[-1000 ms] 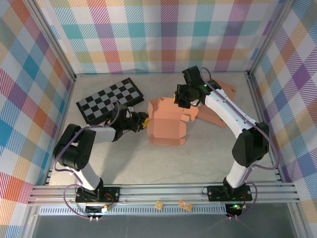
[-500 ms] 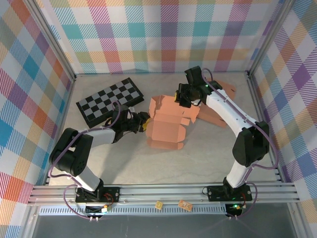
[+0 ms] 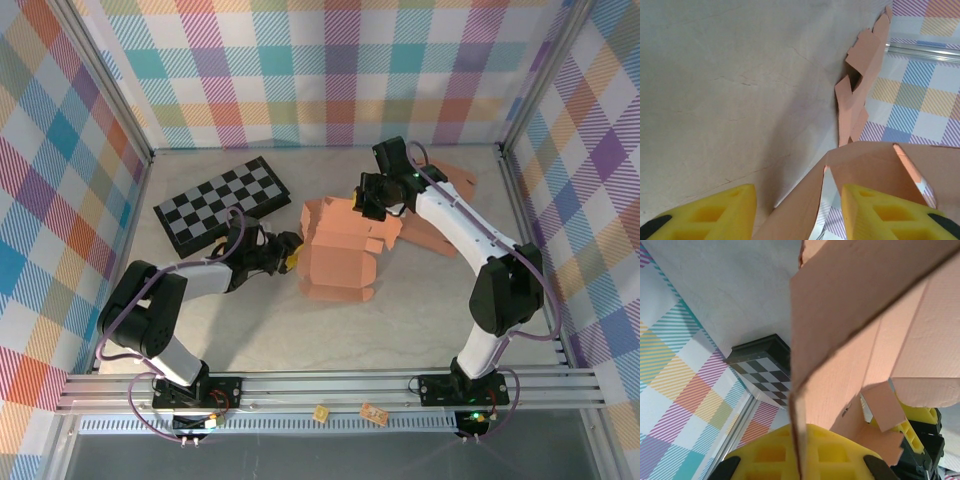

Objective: Fold the paper box

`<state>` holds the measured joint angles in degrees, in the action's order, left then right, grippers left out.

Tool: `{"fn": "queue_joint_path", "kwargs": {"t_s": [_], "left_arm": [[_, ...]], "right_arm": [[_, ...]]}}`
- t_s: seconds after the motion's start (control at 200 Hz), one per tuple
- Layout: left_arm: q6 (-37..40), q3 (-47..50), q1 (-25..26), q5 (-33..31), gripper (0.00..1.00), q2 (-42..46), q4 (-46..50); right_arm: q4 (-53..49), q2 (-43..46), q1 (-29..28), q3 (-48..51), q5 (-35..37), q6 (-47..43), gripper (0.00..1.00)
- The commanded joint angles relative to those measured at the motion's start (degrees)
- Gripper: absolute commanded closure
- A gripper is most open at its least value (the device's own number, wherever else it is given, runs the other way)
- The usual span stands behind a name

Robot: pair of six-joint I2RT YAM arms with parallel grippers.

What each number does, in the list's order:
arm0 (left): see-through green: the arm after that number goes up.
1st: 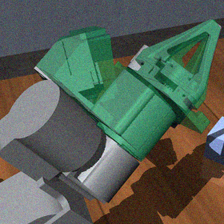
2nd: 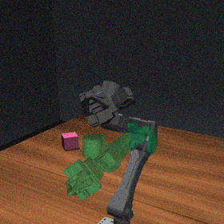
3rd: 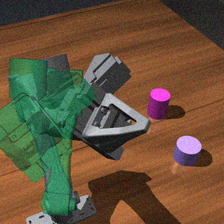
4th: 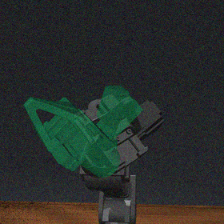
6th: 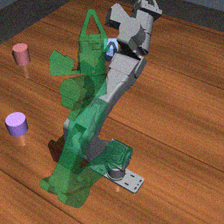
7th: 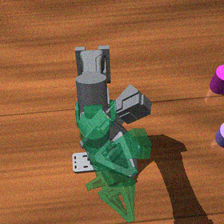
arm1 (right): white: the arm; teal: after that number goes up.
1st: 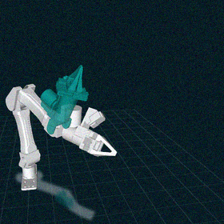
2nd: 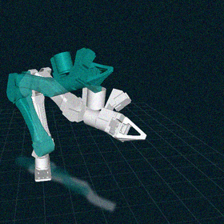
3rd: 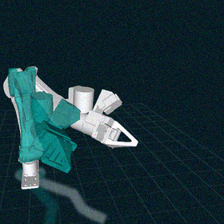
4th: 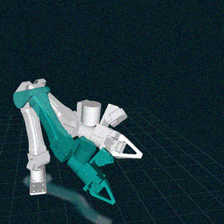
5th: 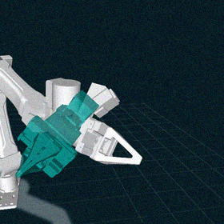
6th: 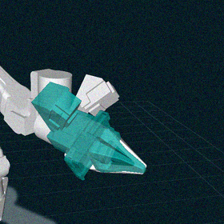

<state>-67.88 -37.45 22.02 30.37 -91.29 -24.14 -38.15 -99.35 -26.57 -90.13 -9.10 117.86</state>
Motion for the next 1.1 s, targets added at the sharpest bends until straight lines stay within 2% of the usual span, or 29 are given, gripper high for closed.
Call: {"fn": "queue_joint_path", "kwargs": {"t_s": [0.0,0.36,1.095], "left_arm": [[0.2,1.6,-0.3,-0.9,0.51,1.5,-3.6],[-1.7,2.1,-1.0,0.0,0.5,-1.2,-9.4],[3.0,5.1,1.3,1.7,0.49,2.1,-8.6]], "right_arm": [[0.2,-0.3,0.5,0.6,-0.8,-0.1,1.0],[-0.1,-1.1,0.5,0.0,-1.4,-0.1,1.0],[2.8,-1.4,0.9,1.4,-1.9,1.4,1.0]]}}
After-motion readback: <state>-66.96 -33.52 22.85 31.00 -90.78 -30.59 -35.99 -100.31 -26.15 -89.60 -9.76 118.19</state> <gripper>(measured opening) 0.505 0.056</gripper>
